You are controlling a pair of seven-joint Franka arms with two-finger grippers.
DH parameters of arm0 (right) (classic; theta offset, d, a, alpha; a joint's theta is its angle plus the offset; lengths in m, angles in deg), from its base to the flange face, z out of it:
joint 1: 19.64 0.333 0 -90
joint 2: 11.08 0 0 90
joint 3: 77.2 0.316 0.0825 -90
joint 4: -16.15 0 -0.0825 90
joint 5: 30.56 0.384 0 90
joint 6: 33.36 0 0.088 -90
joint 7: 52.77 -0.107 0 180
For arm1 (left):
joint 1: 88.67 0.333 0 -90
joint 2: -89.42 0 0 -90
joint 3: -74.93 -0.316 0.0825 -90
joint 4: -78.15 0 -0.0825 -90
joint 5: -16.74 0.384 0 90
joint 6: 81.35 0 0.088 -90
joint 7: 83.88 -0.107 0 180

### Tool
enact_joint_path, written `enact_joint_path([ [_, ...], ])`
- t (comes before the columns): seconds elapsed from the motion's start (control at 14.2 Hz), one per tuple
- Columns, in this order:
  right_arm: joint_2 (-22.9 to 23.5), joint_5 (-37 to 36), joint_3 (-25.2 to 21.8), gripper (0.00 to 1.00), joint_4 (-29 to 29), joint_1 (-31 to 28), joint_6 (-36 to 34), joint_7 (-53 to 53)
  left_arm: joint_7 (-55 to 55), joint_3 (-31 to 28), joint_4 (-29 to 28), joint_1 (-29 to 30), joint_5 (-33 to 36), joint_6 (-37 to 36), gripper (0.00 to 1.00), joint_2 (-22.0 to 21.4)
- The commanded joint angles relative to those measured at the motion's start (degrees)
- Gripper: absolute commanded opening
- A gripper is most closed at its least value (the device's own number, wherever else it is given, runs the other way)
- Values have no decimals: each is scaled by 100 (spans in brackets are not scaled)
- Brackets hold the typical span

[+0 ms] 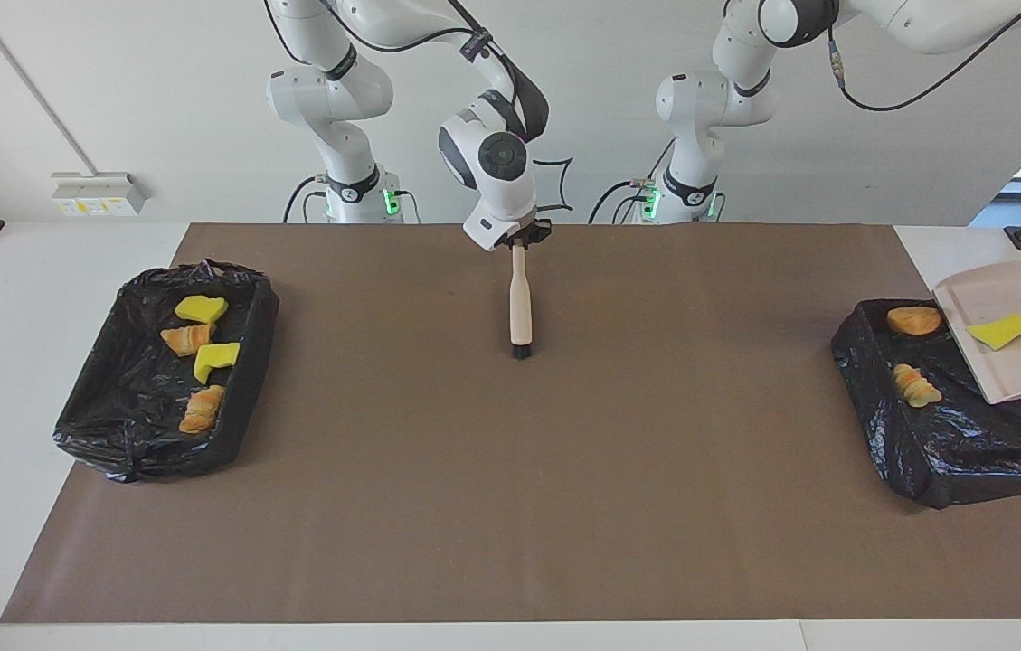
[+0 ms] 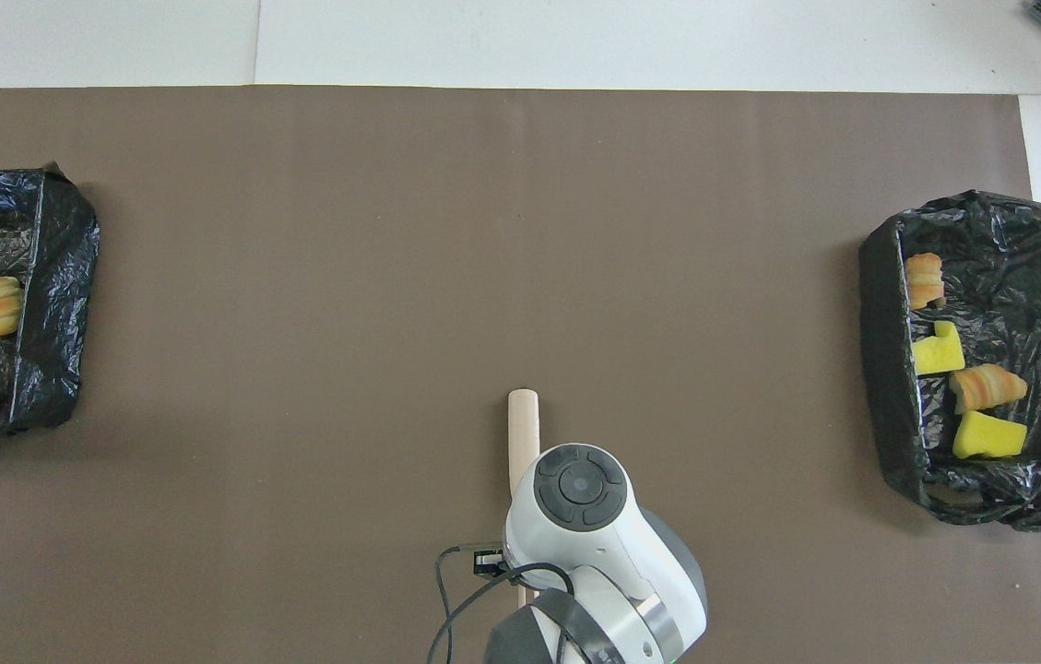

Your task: Sweep and dump trash in bin

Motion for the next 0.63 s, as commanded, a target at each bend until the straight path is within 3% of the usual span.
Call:
enact_joint_path([
  [0.0,19,-24,59,0,144,-11,249,36,85,-27,426,-80,361,-398,0,49],
  [0.21,28,-24,68,1,171,16,276,36,147,26,488,-256,625,-697,0,48],
  [0.49,151,-24,68,44,171,7,469,45,541,35,488,-265,1151,-863,0,5],
  [0.56,160,-24,68,67,171,7,478,53,621,70,488,-274,1257,-1013,0,5],
])
